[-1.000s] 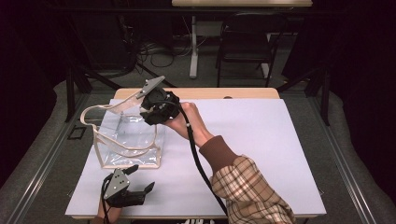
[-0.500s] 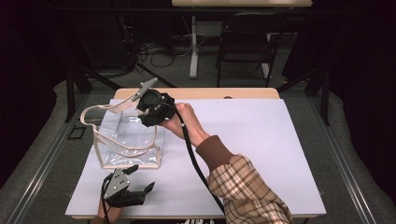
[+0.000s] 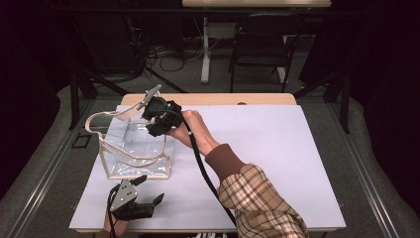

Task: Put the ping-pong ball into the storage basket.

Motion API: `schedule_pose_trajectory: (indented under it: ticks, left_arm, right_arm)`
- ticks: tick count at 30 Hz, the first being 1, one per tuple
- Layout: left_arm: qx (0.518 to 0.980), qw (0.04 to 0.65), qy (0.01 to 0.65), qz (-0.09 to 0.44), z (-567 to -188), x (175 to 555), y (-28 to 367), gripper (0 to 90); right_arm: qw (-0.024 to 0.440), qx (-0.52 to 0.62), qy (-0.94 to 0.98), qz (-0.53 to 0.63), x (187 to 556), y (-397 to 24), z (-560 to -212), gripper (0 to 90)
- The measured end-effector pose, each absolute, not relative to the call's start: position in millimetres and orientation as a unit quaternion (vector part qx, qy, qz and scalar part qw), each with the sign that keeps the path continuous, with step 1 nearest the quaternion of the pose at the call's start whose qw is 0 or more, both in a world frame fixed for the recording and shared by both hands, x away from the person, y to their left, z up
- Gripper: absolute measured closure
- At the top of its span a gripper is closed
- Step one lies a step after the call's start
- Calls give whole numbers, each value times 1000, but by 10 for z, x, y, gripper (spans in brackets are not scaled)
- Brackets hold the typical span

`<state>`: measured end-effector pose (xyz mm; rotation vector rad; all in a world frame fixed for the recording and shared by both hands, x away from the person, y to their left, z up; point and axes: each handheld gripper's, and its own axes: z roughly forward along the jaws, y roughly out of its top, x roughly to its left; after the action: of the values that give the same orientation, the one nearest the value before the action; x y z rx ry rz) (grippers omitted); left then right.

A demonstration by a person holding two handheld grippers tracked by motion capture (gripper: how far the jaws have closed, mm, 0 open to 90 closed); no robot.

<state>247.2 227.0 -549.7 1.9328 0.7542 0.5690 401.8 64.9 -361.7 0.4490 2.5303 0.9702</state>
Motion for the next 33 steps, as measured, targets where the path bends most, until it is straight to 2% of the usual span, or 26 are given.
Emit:
schedule_pose_trajectory:
  ticks: [33]
  left_arm:
    - [791, 475, 307, 232, -5496, 2471, 2271, 161]
  right_arm:
    - [183, 150, 921, 308, 4041, 798, -3725, 504]
